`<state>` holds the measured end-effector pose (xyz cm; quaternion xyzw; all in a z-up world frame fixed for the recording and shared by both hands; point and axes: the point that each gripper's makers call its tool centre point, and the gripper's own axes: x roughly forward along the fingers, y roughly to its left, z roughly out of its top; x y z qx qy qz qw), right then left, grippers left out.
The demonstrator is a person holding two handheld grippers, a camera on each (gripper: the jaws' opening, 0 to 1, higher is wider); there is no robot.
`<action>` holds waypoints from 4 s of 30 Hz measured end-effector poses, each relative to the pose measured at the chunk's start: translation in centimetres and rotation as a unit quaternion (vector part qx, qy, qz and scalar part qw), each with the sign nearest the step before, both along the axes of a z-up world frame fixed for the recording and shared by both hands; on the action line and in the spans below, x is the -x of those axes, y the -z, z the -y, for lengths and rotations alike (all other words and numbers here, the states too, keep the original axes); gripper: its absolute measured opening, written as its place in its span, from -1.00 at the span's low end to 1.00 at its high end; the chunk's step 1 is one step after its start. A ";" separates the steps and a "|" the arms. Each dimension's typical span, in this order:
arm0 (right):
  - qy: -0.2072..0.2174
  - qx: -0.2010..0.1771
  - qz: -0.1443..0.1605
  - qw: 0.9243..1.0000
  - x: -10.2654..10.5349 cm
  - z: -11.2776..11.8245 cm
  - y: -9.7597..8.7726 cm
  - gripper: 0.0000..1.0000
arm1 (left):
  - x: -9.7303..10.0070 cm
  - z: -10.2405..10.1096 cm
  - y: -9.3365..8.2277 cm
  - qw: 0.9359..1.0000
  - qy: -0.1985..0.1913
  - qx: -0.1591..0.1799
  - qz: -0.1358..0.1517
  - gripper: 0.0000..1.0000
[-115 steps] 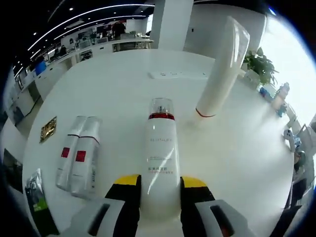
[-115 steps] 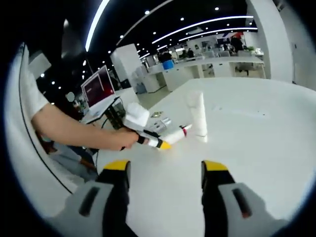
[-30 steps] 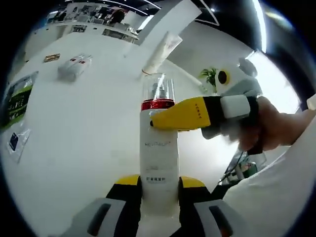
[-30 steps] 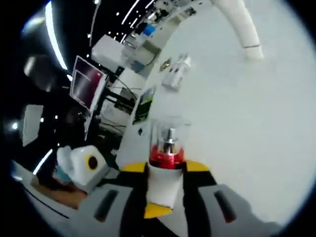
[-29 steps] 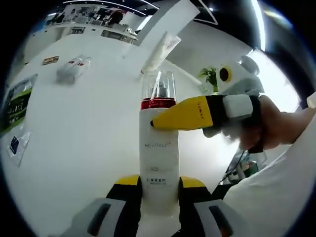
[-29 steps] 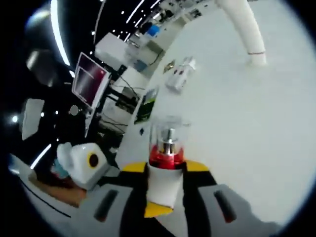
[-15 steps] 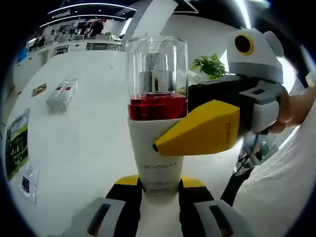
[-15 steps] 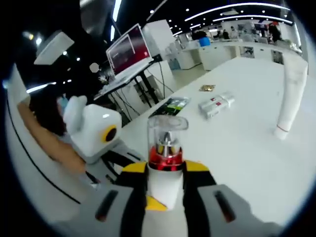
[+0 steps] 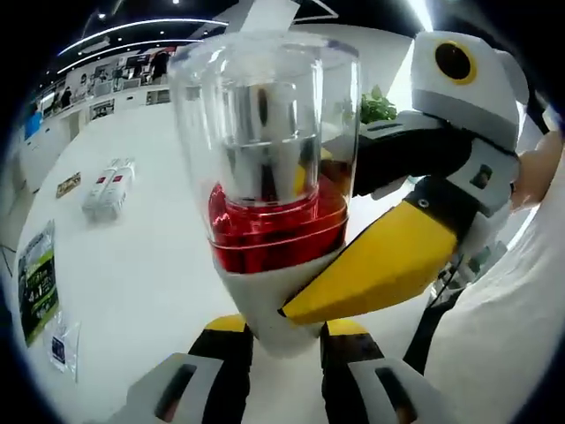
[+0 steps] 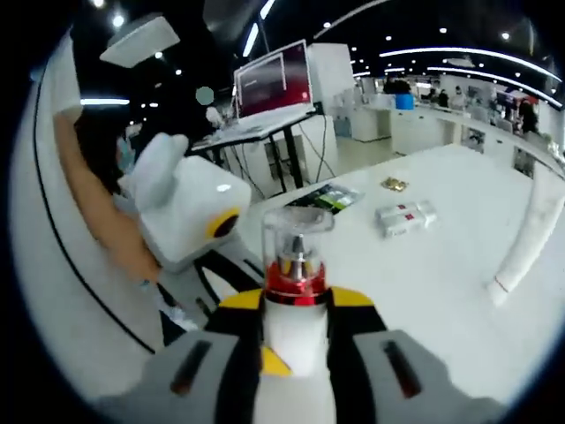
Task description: Arrange the skincare products in the storage area until every visible bottle or jar stands upright without overlapping.
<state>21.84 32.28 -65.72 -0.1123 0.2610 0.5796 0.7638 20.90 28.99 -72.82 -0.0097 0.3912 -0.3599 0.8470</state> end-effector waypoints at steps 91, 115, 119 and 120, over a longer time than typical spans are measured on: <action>-0.217 0.200 0.037 0.955 2.0 0.9 -3.3 -0.41 | -0.8 1.7 -2.2 0.994 0.078 0.006 0.072 -0.22; -0.222 0.262 0.025 0.939 1.7 1.0 -1.2 -0.36 | -1.0 0.9 -1.7 0.998 0.028 0.017 0.054 -0.21; -0.217 0.263 0.028 0.940 1.7 1.0 -0.7 -0.35 | -1.0 0.9 -1.6 0.998 0.027 0.016 0.053 -0.21; -0.215 0.261 0.030 0.940 1.6 0.9 -0.4 -0.35 | -1.0 0.9 -1.6 0.998 0.026 0.016 0.052 -0.21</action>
